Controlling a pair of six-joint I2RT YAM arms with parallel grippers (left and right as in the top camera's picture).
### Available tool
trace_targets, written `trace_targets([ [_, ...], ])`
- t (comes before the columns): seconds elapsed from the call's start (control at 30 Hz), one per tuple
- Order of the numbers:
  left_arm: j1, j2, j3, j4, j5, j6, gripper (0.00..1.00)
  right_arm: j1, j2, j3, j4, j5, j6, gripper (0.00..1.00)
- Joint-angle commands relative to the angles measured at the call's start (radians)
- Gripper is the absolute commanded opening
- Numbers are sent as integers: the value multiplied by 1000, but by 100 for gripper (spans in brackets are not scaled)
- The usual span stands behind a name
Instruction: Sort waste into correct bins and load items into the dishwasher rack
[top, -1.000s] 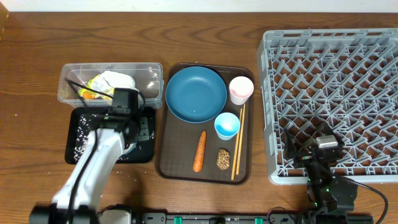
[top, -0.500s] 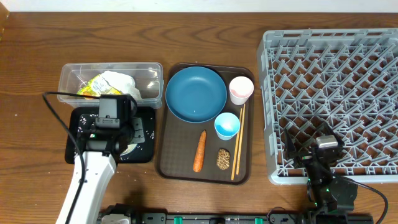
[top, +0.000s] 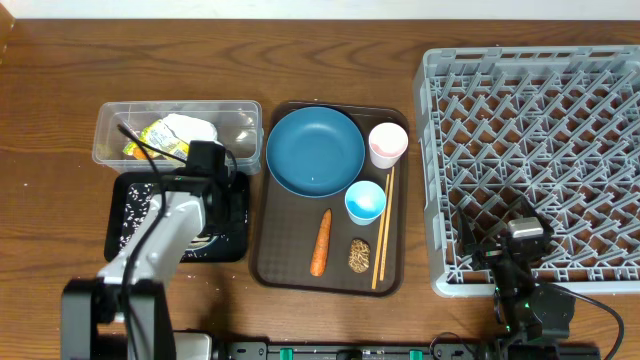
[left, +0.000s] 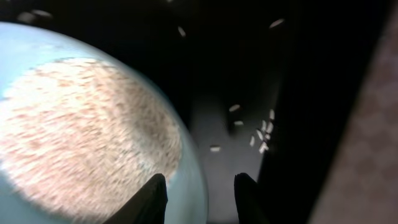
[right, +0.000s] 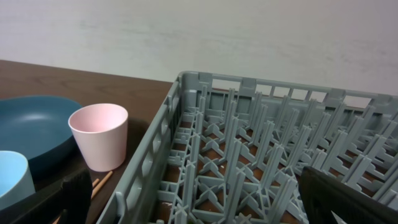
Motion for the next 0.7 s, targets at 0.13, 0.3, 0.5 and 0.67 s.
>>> trace_targets([
  [0.13, 2, 62, 3, 19, 2, 2, 9, 5, -3, -1, -4, -4, -12, 99],
  [0.3, 2, 60, 4, 19, 1, 2, 6, 5, -3, -1, -4, -4, -12, 99],
  [0.5, 2, 8, 9, 6, 2, 3, 6, 5, -3, -1, -4, -4, -12, 99],
  [0.67, 5, -98, 10, 0, 48, 75, 6, 5, -3, -1, -4, -4, -12, 99],
])
